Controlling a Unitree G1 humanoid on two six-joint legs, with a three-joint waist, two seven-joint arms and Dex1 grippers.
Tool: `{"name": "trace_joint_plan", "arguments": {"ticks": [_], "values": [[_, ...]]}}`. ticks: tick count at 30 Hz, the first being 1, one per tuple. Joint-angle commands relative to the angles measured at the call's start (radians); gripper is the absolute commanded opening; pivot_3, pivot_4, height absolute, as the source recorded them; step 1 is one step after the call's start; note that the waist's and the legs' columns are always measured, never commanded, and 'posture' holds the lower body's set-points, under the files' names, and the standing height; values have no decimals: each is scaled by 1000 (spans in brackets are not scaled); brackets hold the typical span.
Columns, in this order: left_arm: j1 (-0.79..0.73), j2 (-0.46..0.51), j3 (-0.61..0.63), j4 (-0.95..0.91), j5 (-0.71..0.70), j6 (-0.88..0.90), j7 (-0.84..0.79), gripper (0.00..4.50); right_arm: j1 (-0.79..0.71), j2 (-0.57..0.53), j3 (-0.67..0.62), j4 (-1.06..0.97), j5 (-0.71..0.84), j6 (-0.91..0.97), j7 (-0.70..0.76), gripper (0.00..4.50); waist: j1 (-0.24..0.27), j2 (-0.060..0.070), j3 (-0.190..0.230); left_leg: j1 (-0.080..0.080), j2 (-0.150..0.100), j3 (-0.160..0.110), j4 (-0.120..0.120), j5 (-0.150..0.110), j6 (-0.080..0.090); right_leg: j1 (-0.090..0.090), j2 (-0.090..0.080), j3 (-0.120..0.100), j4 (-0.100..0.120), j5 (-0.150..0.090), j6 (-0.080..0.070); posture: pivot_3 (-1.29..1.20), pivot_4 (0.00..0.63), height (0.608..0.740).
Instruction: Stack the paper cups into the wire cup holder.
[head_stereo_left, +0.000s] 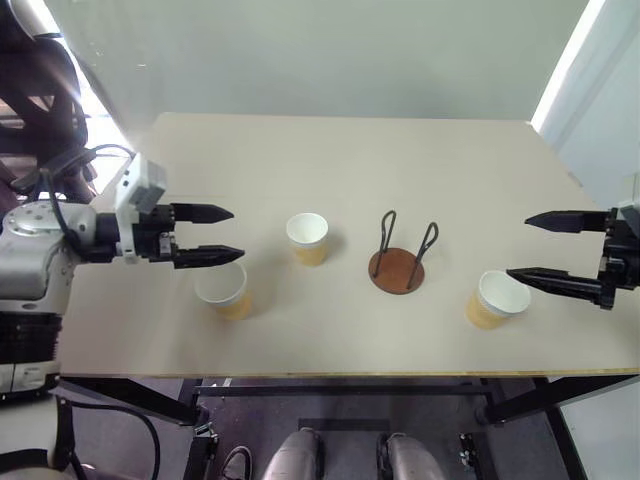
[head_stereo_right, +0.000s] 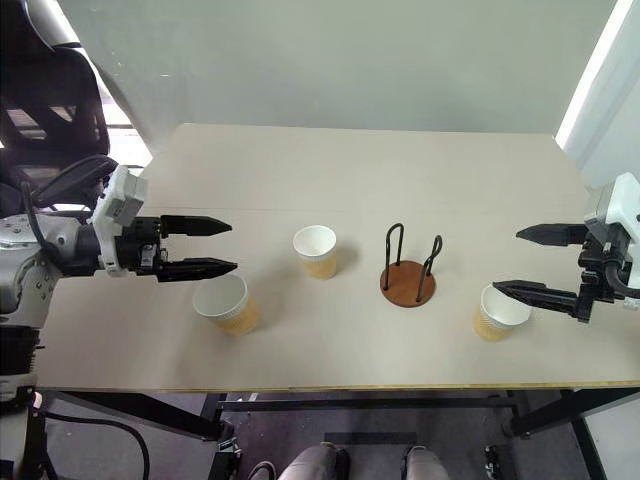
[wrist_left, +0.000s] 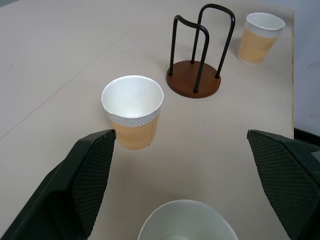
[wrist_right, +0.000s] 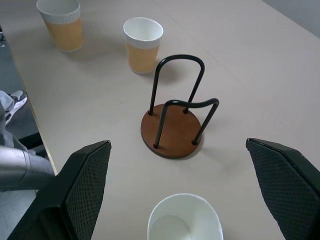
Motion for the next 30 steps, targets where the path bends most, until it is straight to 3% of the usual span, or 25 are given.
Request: {"name": "trace_joint_plan", "arguments": {"ticks": [1, 9, 15, 21, 30], "values": [[-28, 20, 11, -32, -4, 6, -5, 4500, -2, -15, -60, -23, 18, 2, 11, 4468, 0, 0, 0, 0, 0, 0, 0, 0, 0, 0, 0, 0, 0, 0, 0, 0, 150, 740], [-48, 49, 10, 42, 22, -48, -65, 4500, -20, 6, -54, -30, 64, 7, 6, 4468, 0, 0, 0, 0, 0, 0, 0, 0, 0, 0, 0, 0, 0, 0, 0, 0, 150, 740], [-42, 63, 19, 41, 20, -68, -88, 4500, -143, 145, 172, -191, 128, 214, -349, 4468, -9, 0, 0, 1, 1, 0, -1, 1, 1, 0, 1, 0, 0, 1, -1, 0, 150, 740], [-42, 62, 14, 22, 15, -60, -96, 4500, -199, 301, 283, -274, 197, 392, -593, 4468, -6, -1, 0, 1, 0, 0, -3, 9, 11, -1, 0, 0, 0, 1, 0, 0, 150, 740], [-67, 48, -9, 52, 31, -75, -109, 4500, -273, 466, 393, -222, 134, 509, -801, 4468, -6, -1, 0, 1, 0, 0, -5, 9, 10, -3, 0, 0, 0, 3, -1, 0, 150, 740]]}}
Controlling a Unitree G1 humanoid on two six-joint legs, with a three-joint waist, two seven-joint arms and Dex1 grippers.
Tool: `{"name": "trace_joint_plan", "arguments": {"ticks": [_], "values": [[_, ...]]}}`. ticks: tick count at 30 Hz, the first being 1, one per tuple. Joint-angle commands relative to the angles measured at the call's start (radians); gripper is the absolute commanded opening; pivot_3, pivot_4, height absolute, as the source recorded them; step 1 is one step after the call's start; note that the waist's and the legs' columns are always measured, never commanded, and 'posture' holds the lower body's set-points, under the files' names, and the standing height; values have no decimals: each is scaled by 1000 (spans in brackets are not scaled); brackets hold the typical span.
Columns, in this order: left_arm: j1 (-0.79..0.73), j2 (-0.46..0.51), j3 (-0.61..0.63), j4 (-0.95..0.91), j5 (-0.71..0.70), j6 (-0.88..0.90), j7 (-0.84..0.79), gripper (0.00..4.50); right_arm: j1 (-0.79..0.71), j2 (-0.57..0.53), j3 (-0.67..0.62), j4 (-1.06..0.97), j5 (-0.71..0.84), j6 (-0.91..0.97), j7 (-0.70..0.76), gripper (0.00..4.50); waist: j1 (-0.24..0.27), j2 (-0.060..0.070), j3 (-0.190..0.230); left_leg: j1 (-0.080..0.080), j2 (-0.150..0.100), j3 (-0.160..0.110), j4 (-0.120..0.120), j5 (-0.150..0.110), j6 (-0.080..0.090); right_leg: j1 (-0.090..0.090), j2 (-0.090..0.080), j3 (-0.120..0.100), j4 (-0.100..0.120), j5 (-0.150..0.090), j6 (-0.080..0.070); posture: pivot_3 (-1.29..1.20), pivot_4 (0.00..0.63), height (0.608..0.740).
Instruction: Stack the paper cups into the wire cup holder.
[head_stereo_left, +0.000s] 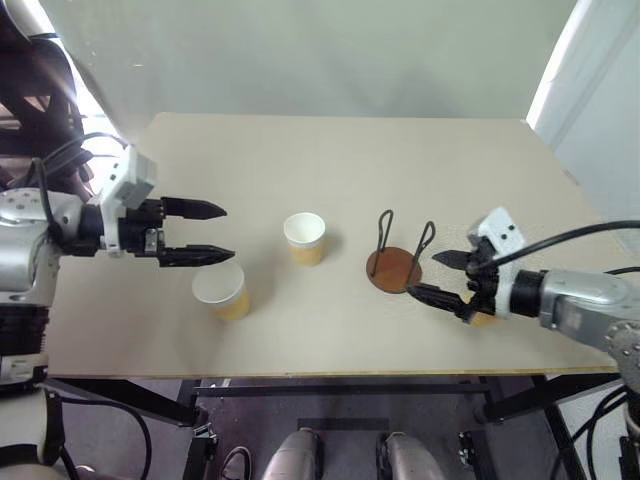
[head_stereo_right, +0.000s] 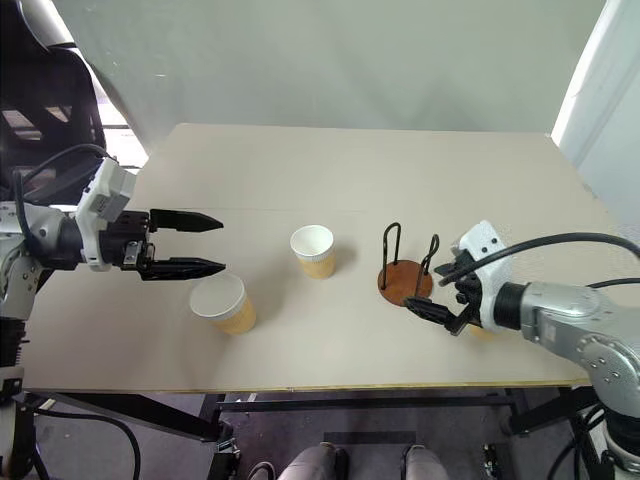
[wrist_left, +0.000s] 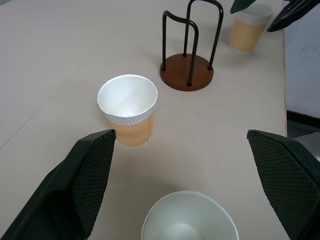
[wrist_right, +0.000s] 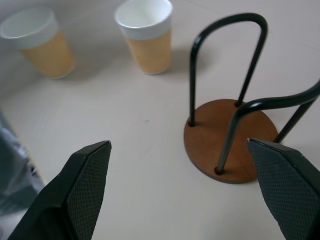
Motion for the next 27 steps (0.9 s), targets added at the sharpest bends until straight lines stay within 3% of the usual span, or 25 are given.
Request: {"name": "trace_joint_plan", "arguments": {"ticks": [1, 20, 27], "values": [[-29, 4, 7, -4, -3, -13, -19, 4500, -25, 27, 21, 14, -39, 22, -58, 4468, 0, 0, 0, 0, 0, 0, 0, 0, 0, 0, 0, 0, 0, 0, 0, 0, 150, 740], [13, 16, 37, -4, -6, -30, -25, 4500, -168, 196, 182, 181, -236, -43, -83, 4468, 0, 0, 0, 0, 0, 0, -4, 1, -5, -3, 0, -1, 0, 3, -3, 0, 150, 740], [32, 22, 49, -13, -10, -30, -21, 4500, -172, 207, 198, 185, -265, -52, -58, 2045, 0, 0, 0, -1, 0, 0, -5, 1, -5, -3, 0, -1, 0, 3, -4, 0, 150, 740]]}}
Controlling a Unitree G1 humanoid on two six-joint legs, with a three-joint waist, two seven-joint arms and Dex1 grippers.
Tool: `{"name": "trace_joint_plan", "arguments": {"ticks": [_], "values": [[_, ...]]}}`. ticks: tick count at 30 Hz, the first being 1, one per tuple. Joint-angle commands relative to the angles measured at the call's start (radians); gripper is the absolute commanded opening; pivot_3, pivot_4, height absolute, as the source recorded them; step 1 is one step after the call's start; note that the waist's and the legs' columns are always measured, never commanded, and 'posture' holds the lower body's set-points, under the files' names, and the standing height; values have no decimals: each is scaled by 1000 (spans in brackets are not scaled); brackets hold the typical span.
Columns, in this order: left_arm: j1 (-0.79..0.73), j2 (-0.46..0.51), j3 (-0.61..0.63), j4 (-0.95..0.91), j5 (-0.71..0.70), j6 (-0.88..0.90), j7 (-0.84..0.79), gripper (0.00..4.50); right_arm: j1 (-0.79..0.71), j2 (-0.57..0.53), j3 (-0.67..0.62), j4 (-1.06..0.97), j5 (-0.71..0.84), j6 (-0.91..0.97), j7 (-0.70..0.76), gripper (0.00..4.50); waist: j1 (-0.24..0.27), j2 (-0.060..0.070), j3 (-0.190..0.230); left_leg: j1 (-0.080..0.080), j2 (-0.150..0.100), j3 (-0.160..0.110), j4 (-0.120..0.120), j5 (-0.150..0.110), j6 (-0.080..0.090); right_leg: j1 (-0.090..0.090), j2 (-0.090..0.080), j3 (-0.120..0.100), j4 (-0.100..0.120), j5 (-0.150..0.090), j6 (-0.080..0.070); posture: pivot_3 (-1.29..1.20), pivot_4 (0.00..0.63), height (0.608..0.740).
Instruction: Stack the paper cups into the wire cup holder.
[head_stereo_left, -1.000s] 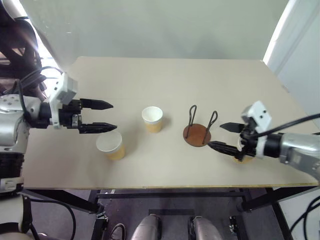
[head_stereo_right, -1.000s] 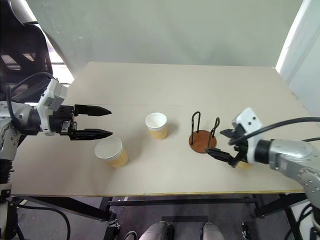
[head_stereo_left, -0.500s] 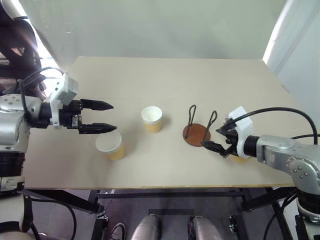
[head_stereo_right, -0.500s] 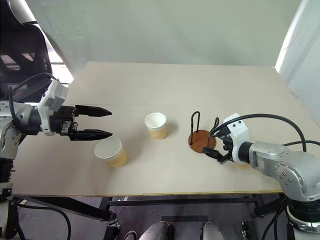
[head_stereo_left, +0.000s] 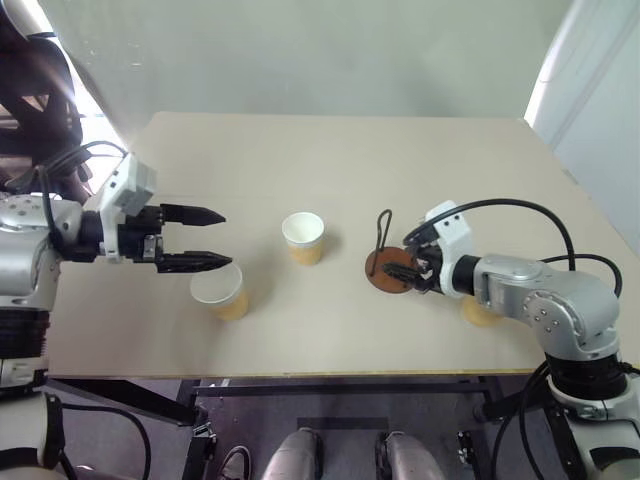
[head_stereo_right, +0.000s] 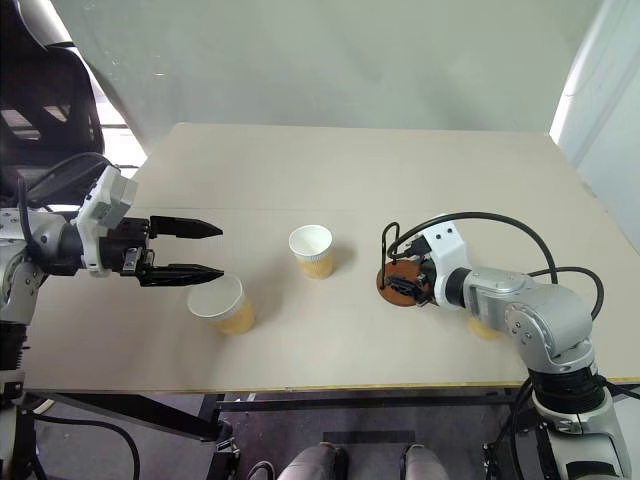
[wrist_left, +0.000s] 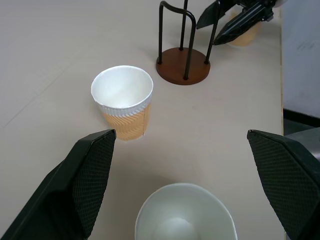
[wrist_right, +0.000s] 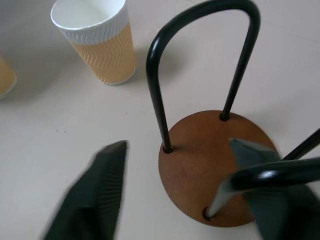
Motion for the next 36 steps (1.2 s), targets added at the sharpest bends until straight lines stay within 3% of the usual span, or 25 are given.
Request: {"name": "trace_joint_plan", "arguments": {"ticks": [1, 5, 6, 14, 21, 36], "values": [[-2, 22, 40, -22, -12, -12, -3, 4500, -23, -1, 1, -15, -17, -23, 25, 1674, 0, 0, 0, 0, 0, 0, 0, 0, 0, 0, 0, 0, 0, 0, 0, 0, 150, 740], [-6, 20, 36, -17, -10, -17, -3, 4500, -23, -15, 12, -22, -23, -31, 61, 149, 0, 0, 0, 0, 0, 0, 0, -1, -1, 0, 0, 0, 0, 0, 0, 0, 150, 740], [-8, 18, 34, -15, -9, -19, -4, 4500, -23, -21, 15, -22, -25, -35, 71, 27, 0, 0, 0, 0, 0, 0, 0, -1, -2, 0, 0, 0, 0, 0, 0, 0, 150, 740], [-25, 14, 21, -4, -3, -26, -10, 4500, -2, -90, 80, -72, -21, -85, 204, 27, -1, 0, 0, 0, 0, 0, 0, -2, -5, 0, 0, 0, 0, 0, -1, 0, 150, 740], [-37, 9, 10, 6, 2, -30, -17, 4500, 57, -185, 171, -167, -31, -248, 423, 27, -1, 0, 0, 0, 0, 0, -1, -2, -5, 0, 0, 0, 0, 0, -1, 0, 150, 740], [-49, 9, -2, -3, 8, -20, -19, 4500, 64, -200, 252, -93, -135, -417, 579, 27, -2, -2, 0, 0, 0, 0, -1, 1, -7, 0, 0, 0, 0, 2, -4, 0, 150, 740]]}}
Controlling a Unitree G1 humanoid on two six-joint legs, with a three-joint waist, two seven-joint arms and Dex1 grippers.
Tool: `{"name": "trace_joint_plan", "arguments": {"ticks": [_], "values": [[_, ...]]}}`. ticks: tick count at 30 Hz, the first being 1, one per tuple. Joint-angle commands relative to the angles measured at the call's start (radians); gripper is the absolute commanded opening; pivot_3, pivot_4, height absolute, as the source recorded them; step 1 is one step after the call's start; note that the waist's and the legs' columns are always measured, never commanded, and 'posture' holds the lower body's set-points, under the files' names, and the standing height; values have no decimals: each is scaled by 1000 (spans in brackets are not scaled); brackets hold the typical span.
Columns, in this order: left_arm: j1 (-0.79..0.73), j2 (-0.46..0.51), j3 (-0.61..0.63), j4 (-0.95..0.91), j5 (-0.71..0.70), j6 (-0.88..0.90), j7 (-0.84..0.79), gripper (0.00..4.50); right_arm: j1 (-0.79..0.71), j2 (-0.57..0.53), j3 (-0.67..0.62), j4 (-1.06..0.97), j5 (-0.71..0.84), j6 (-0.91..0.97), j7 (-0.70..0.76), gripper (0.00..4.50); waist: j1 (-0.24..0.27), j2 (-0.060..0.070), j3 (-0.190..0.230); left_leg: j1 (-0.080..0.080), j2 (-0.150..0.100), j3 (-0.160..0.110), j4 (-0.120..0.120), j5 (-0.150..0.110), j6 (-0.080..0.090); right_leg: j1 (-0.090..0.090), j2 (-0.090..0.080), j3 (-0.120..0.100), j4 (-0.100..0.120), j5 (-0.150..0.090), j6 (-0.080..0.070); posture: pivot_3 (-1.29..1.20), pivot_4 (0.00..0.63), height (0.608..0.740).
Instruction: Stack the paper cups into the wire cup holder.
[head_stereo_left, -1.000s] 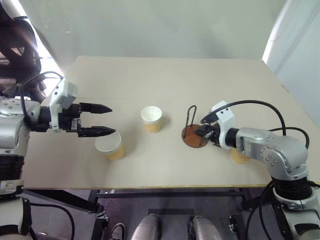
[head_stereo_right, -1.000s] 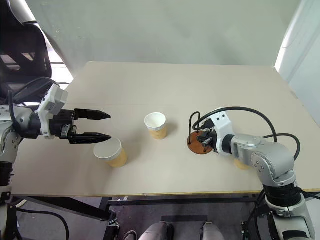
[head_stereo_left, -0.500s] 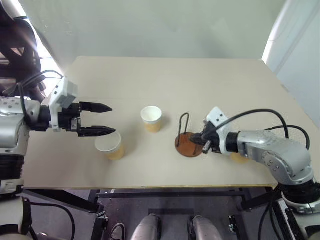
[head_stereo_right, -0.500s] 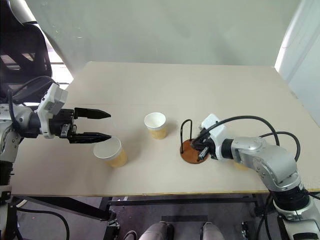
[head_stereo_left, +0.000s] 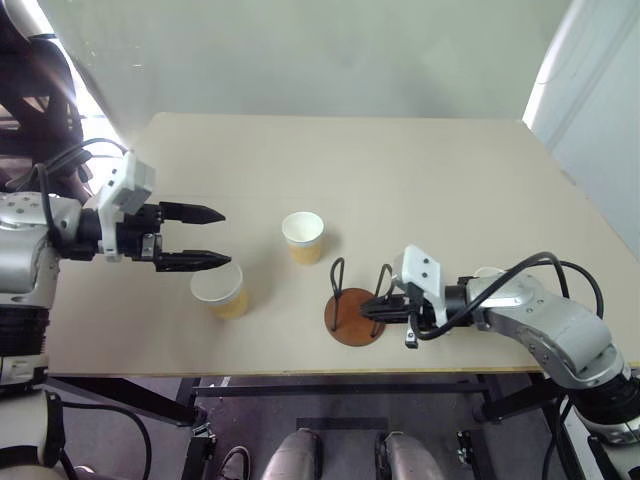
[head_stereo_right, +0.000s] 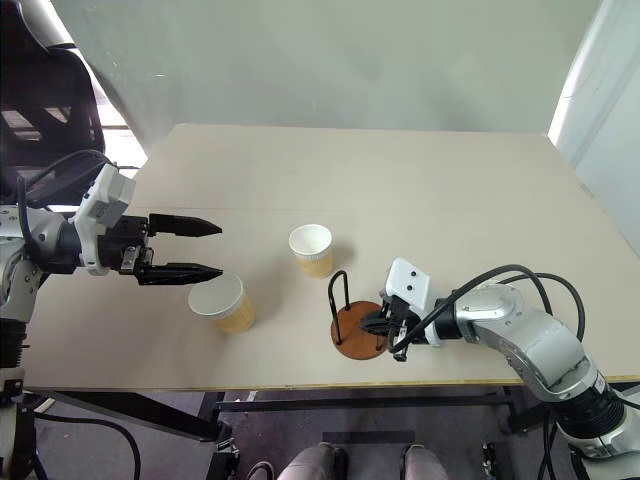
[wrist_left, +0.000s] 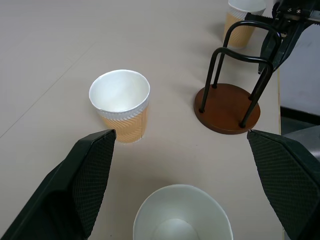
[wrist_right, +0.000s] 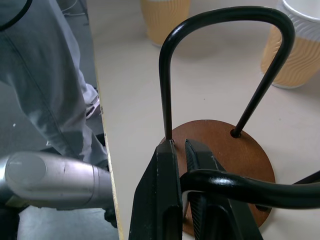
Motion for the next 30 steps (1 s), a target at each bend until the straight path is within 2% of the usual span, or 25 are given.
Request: {"name": "trace_joint_plan", "arguments": {"ticks": [1, 9, 12, 20, 23, 26, 30], "values": [[-27, 9, 6, -18, 2, -1, -2, 4500, -17, -7, 8, -5, -21, -33, 37, 27, 0, 0, 0, 0, 0, 0, 0, 0, 0, 0, 0, 0, 0, 0, 0, 0, 150, 740], [-32, 4, 0, -22, 5, -4, 1, 4500, -29, -5, 24, 9, -65, -46, 63, 27, 0, 0, 0, 0, 0, 0, 0, 0, 0, 0, 0, 0, 0, 0, 0, 0, 150, 740], [-36, 2, -1, -22, 4, -4, 0, 4500, -34, -5, 28, 12, -73, -51, 72, 711, 0, -1, 0, 0, 0, 0, 0, 0, 0, 0, 0, 0, 0, 0, 0, 0, 150, 740], [-40, 4, 2, -24, 1, 0, -2, 4500, -41, -22, 0, 9, -75, -37, 98, 3387, 0, -1, 0, 0, 0, 0, 0, 0, -1, 0, 0, 0, 0, 0, 0, 0, 150, 740], [-52, 9, 5, -17, 0, -4, -8, 4500, -46, -86, -30, -24, -71, -21, 126, 4380, 1, -1, 0, 0, 0, 0, -1, 0, -1, 0, 0, 0, 0, 0, 0, 0, 150, 740], [-59, 25, 8, -18, -1, -9, -27, 4500, -60, -227, -86, -109, -69, 27, 158, 4477, 3, -1, 0, -1, -1, 0, -1, 1, -1, 0, 0, -1, -1, 0, 0, 0, 150, 740], [-55, 46, 22, -28, -13, -4, -48, 4500, -55, -396, -251, -189, -8, 111, 186, 4477, 2, -2, 0, -1, -1, 0, -2, 0, -2, -1, -1, 0, -1, 0, 0, 0, 150, 740]]}}
